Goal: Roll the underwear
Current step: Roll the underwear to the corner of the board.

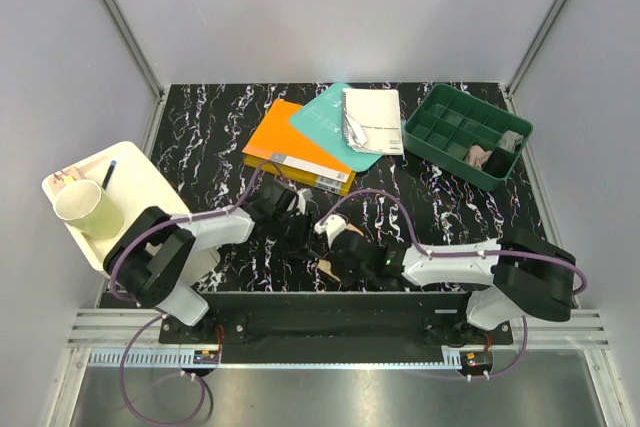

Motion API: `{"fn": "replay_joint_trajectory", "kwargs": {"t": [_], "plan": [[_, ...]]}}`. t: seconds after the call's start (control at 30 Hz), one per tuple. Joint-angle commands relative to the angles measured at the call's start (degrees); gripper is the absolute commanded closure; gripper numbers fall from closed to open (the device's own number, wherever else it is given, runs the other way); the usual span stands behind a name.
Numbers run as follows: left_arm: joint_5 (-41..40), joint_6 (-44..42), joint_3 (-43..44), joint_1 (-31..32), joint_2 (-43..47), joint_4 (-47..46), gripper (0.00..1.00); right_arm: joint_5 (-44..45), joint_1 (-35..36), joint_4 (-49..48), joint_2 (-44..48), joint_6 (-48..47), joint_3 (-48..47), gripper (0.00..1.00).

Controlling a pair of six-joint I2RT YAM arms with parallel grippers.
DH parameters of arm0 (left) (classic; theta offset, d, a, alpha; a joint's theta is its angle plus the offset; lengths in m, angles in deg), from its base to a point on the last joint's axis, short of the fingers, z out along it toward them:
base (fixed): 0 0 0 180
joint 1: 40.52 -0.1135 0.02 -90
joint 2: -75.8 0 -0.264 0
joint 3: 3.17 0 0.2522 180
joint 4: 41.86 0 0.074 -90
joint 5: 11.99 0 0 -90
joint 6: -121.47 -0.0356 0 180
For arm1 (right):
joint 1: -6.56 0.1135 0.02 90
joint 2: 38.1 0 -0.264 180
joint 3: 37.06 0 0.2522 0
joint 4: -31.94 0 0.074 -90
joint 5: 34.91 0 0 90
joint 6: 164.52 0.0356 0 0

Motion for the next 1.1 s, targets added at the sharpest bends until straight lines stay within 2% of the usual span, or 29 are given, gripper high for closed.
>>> {"fn": "replay_joint_trajectory", "kwargs": {"t": [0.0,0.13,0.27,0.4,0.57,0.7,1.07], "plan": [[-3.5,0.8,-1.6,-0.6,5.7,-1.0,0.50,-15.7,-5.5,-0.2,3.9,1.4,4.5,0.96],[-5.4,0.3,-3.5,-0.7,9.1,-2.3,0.48,-25.6,-12.9,-3.8,5.0,2.1,6.0,0.97],[-4.6,-0.4,-4.9,-0.8,11.5,-4.5,0.48,-34.1,-17.3,-6.1,3.2,3.3,6.4,0.97],[-3.7,-0.7,-5.9,-0.6,12.1,-6.5,0.49,-43.4,-21.9,-9.7,0.3,5.8,7.1,0.98],[-3.4,0.0,-7.4,0.6,12.5,-10.2,0.49,-50.3,-27.4,-13.1,-2.3,8.5,7.7,0.98],[-4.1,0.9,-7.4,2.4,11.8,-13.3,0.49,-58.2,-31.3,-16.8,-8.1,11.9,7.9,0.98],[-5.5,1.1,-7.7,5.0,8.9,-17.7,0.49,-67.4,-35.8,-25.5,-18.4,16.7,7.8,1.00]]}}
